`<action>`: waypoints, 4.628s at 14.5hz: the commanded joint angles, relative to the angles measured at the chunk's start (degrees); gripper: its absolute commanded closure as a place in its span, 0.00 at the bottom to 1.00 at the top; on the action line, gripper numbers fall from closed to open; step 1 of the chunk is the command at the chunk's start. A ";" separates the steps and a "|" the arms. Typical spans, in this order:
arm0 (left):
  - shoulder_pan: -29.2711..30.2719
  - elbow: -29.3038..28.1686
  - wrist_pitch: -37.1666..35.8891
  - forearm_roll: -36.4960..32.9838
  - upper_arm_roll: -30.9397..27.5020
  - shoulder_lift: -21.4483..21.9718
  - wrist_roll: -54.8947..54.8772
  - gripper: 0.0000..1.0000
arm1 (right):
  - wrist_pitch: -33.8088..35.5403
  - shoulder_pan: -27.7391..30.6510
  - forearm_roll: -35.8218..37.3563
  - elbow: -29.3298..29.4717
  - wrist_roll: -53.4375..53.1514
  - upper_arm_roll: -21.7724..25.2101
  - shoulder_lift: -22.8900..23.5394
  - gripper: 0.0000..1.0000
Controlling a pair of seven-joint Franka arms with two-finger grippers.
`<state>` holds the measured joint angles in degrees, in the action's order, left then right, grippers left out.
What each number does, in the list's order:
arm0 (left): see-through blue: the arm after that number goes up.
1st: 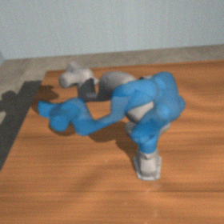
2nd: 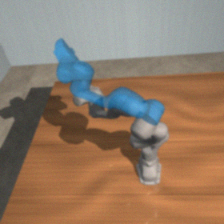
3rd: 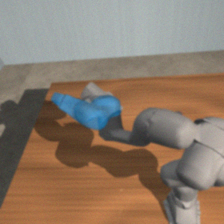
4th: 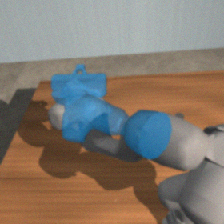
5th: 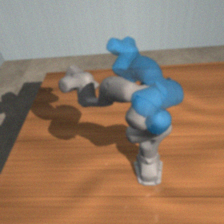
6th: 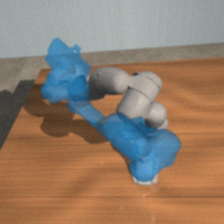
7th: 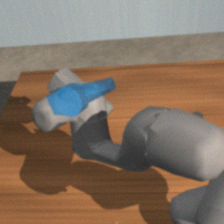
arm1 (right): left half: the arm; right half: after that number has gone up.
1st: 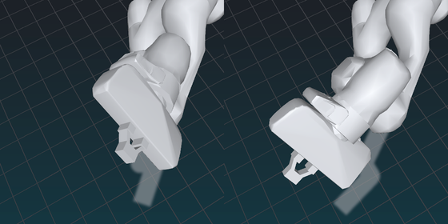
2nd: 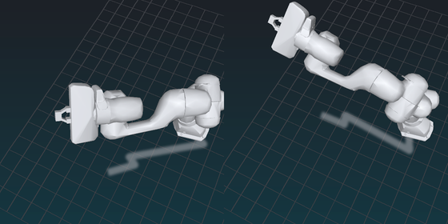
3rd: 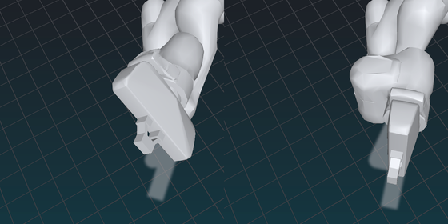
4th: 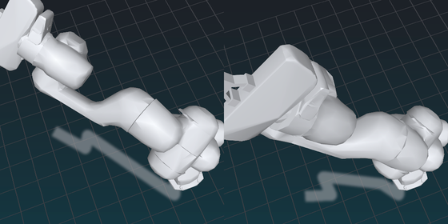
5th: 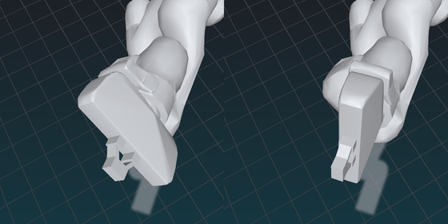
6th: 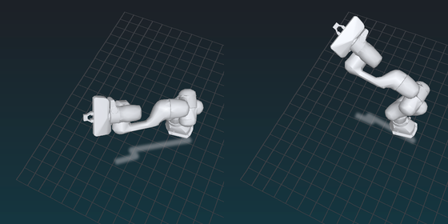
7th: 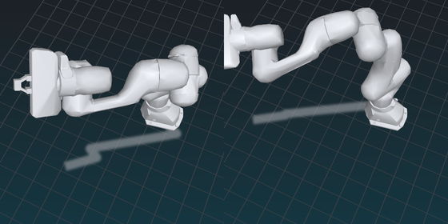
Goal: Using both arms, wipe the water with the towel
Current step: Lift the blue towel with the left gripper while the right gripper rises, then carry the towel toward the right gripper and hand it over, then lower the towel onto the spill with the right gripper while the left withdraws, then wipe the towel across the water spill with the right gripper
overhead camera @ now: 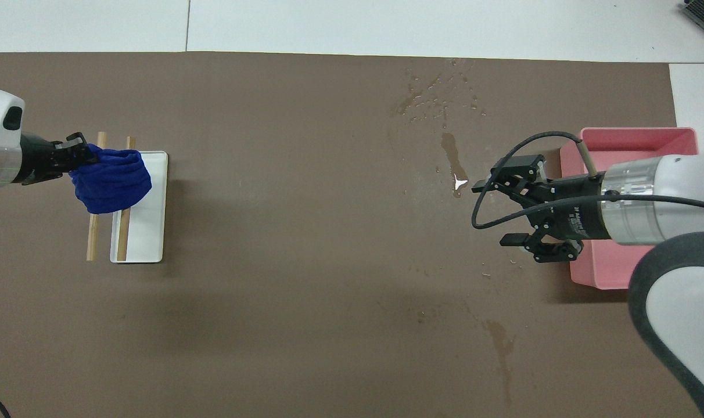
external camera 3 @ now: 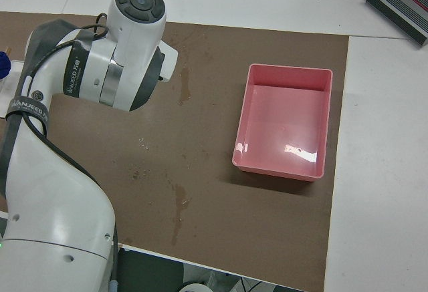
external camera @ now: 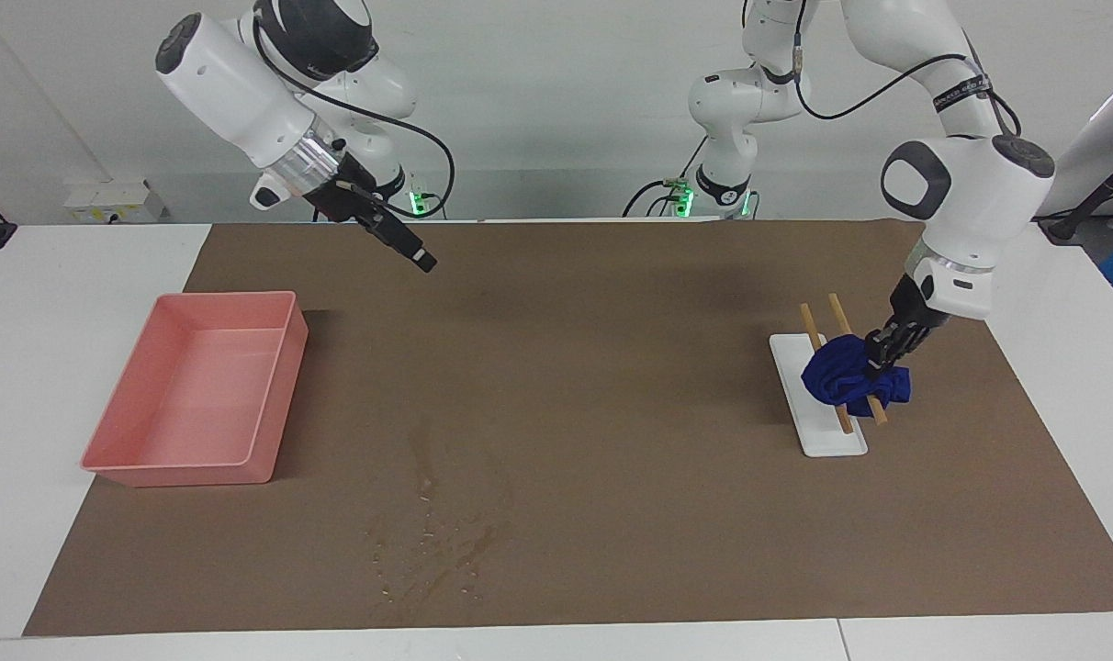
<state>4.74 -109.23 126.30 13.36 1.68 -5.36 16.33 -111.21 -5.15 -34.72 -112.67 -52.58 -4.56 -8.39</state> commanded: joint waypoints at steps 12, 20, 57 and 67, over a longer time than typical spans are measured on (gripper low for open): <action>-14.48 3.41 -12.57 27.41 2.10 8.35 55.36 1.00 | -24.31 -11.63 -16.17 -3.70 -21.15 -0.19 3.37 0.00; -29.86 -1.68 8.14 29.62 2.01 8.79 67.86 1.00 | -34.58 -20.06 -16.17 -3.61 -23.44 -0.19 7.59 0.00; -16.81 6.22 -21.87 -10.11 1.39 8.88 -6.78 0.00 | -24.99 -0.12 19.86 -4.14 45.26 0.16 22.26 1.00; 0.18 10.10 -29.98 -10.29 9.30 10.20 -17.73 0.00 | -45.91 -2.05 19.60 7.80 56.68 -0.36 37.73 1.00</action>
<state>3.94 -96.92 94.11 4.08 8.59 4.02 -0.96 -153.32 -7.46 -16.02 -109.56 0.32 -4.53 24.62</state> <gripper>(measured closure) 0.000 0.793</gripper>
